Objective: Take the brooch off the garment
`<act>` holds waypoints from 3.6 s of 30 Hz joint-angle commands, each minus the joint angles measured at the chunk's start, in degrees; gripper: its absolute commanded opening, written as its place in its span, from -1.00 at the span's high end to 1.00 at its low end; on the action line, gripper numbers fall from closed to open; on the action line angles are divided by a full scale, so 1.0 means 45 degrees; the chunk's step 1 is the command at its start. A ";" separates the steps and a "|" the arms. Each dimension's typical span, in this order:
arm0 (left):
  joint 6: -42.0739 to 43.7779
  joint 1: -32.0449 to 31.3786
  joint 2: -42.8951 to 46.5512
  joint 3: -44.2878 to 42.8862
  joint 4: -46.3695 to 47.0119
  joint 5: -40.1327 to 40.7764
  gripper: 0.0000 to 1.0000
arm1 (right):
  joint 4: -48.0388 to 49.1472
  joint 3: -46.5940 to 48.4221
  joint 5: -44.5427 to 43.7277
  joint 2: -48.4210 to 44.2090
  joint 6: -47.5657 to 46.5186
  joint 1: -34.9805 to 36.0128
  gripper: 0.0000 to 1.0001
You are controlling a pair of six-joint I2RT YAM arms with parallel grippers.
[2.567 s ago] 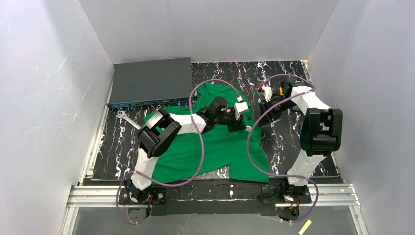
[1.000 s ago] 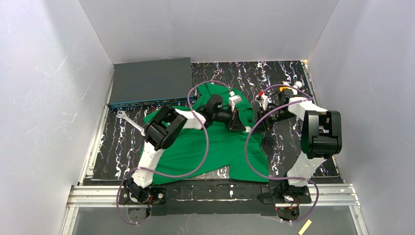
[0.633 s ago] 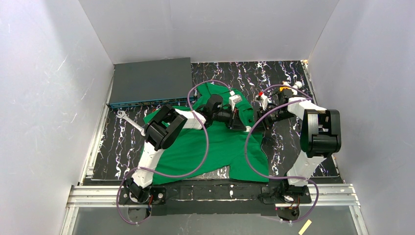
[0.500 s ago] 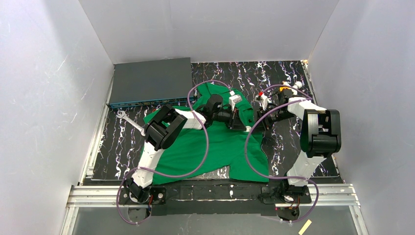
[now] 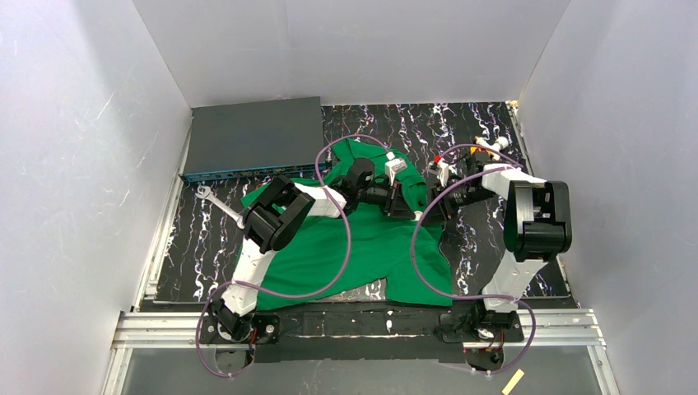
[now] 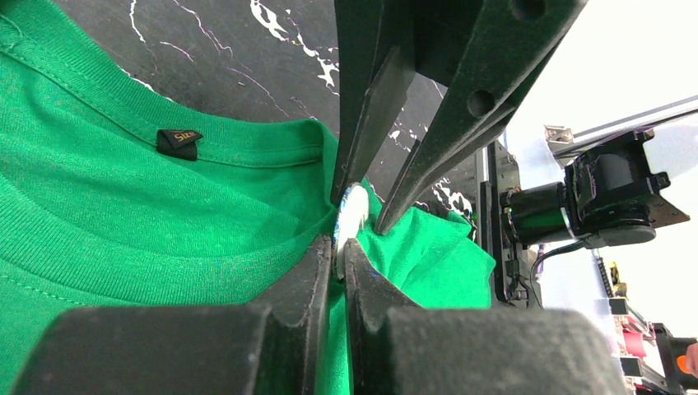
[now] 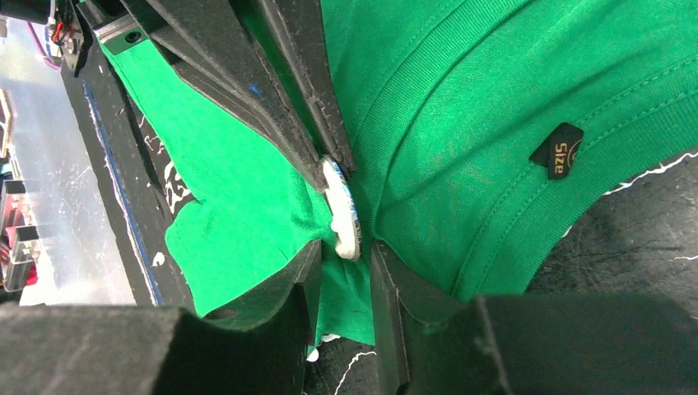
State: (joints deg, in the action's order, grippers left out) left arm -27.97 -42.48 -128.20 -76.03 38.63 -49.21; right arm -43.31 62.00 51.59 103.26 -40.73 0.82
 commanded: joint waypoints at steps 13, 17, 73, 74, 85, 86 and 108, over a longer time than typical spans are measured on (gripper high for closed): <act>-0.0226 -0.0023 0.0168 -0.0343 0.0337 -0.0332 1.00 | -0.0793 0.0605 0.0761 0.0080 -0.0702 0.0195 0.71; -0.0290 -0.0030 0.0250 -0.0257 0.0215 -0.0198 0.75 | -0.0999 0.0692 0.0770 0.0071 -0.0673 0.0330 0.94; 0.0478 -0.0278 0.0789 0.0002 -0.0323 0.0310 0.39 | -0.0648 -0.0125 0.0264 -0.0027 0.0806 0.0263 0.97; 0.0739 -0.0233 0.0911 0.0060 -0.0323 0.0206 0.39 | -0.0651 -0.0108 0.0221 -0.0036 0.0767 0.0250 0.97; 0.2281 -0.0023 0.1496 0.0249 -0.0440 0.0034 0.50 | -0.1032 -0.0003 0.0264 0.0020 0.0379 0.0248 0.97; 0.2367 -0.0032 0.1414 0.0196 -0.0440 -0.0022 0.53 | -0.1095 -0.0005 0.0299 0.0029 0.0316 0.0248 0.97; 0.3008 -0.0201 0.0792 -0.0145 -0.0601 -0.0878 0.66 | -0.1559 0.0575 0.0451 0.0293 -0.0074 0.0258 0.97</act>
State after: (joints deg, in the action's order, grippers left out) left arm -15.99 -42.87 -125.91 -76.25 35.94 -51.46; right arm -47.72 62.24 51.81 103.72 -39.29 1.89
